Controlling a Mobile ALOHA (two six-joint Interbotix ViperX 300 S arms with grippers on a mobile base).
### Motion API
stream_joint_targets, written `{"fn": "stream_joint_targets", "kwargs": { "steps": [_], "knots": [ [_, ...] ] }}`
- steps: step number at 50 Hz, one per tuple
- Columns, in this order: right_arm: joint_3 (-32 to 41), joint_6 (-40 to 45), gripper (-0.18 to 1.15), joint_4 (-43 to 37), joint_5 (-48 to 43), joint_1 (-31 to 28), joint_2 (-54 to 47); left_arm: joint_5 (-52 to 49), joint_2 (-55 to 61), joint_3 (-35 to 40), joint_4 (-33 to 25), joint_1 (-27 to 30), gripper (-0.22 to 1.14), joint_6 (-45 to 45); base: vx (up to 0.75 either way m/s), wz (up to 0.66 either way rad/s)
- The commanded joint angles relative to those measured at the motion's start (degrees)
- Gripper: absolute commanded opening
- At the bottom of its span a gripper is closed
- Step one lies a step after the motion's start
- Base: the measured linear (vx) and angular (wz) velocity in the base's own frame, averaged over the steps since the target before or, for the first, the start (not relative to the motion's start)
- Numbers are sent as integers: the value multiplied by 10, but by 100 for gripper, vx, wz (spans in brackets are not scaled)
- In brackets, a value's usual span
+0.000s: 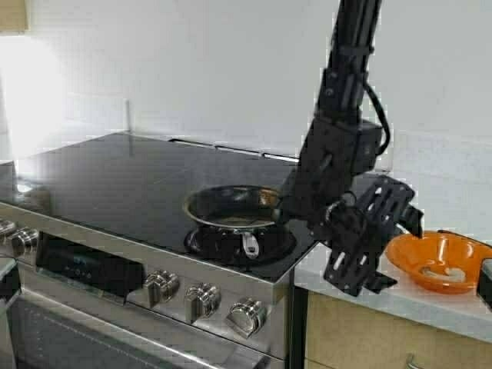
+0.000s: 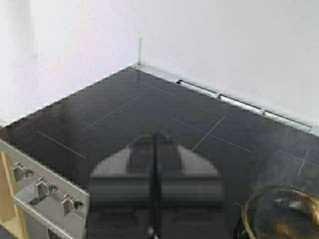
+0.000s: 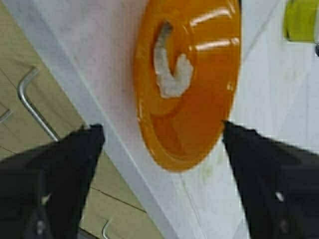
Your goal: Add oil to the pan and cook the shrimp and serve it
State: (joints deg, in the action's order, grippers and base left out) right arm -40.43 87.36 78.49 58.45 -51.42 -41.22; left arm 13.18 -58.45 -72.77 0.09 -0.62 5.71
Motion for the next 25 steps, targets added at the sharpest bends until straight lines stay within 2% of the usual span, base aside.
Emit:
{"fn": "stream_joint_targets", "kwargs": {
  "steps": [1,25],
  "knots": [
    [9,3,101,15,-4,22,-10,3,4,10,0,1,3,0,0,0],
    [27,3,100,58,-23,77,-37,3,6,9,0,0,3,0,0,0]
  ]
}}
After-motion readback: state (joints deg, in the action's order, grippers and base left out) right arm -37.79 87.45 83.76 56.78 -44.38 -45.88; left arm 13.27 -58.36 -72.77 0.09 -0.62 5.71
